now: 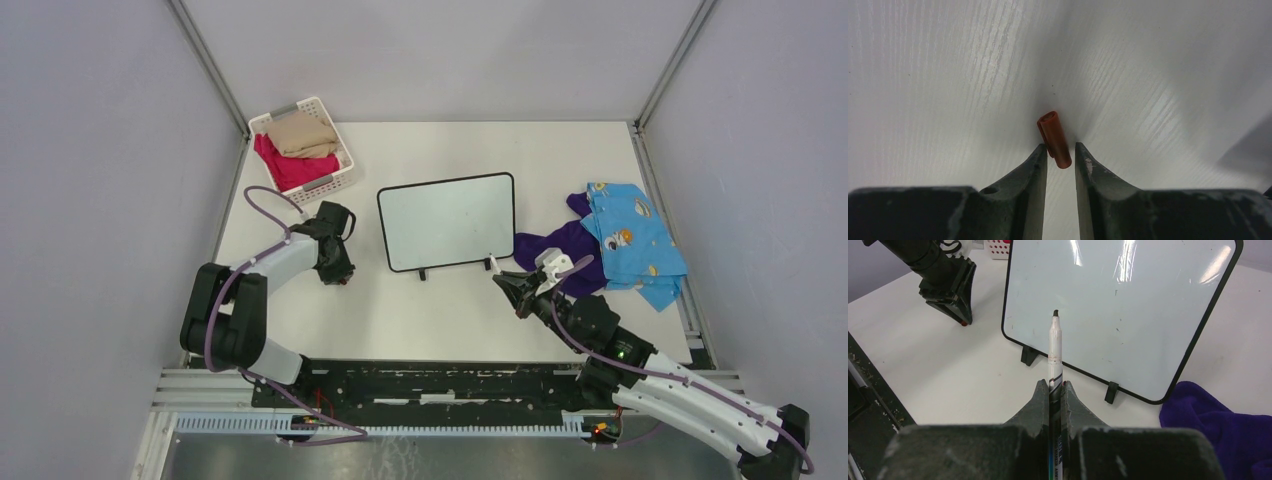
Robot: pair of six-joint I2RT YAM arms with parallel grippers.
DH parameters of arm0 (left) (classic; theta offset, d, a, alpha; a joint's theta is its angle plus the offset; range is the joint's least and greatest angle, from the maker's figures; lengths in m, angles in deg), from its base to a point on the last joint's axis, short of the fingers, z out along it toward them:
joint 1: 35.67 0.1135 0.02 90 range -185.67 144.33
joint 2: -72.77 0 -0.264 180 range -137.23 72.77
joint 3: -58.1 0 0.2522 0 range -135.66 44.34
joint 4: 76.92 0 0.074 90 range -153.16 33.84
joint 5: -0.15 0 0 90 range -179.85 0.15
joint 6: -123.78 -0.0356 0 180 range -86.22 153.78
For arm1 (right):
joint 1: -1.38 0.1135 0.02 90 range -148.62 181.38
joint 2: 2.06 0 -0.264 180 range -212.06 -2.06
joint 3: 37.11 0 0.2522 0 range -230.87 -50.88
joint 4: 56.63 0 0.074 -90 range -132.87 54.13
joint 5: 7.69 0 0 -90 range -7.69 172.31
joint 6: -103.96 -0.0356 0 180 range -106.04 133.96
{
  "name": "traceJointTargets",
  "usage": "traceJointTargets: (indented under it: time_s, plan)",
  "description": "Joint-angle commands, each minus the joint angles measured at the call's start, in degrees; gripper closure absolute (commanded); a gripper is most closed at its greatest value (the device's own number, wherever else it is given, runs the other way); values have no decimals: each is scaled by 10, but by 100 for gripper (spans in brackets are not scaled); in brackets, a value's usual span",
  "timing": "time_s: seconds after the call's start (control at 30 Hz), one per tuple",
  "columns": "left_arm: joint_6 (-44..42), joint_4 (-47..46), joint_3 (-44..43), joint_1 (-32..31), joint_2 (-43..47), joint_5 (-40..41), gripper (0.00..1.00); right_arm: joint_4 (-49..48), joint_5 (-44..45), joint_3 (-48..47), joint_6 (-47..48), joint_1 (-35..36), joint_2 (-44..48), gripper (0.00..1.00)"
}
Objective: Write a sentence on the whiteboard
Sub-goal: Place the pen cap at the center of the board.
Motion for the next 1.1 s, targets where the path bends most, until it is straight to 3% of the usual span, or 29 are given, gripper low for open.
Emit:
traceJointTargets:
  time_s: [0.0, 0.13, 0.3, 0.53, 0.77, 1.07]
  plan:
    - [18, -10, 3, 3, -10, -5, 66, -17, 7, 1, -4, 1, 9, 100]
    - [19, -10, 5, 2, 10, -4, 63, -11, 6, -2, -3, 1, 10, 100]
    - [21, -15, 12, 2, 45, 0, 42, 0, 7, -12, -2, 1, 12, 100]
    - [22, -10, 14, 2, 86, 6, 30, 35, 12, -38, -2, 1, 20, 100]
    - [24, -17, 22, -11, 269, 73, 22, 95, 29, -86, 6, 1, 35, 100]
    - [-64, -126, 9, -14, 453, -89, 6, 116, 14, -125, 15, 1, 35, 100]
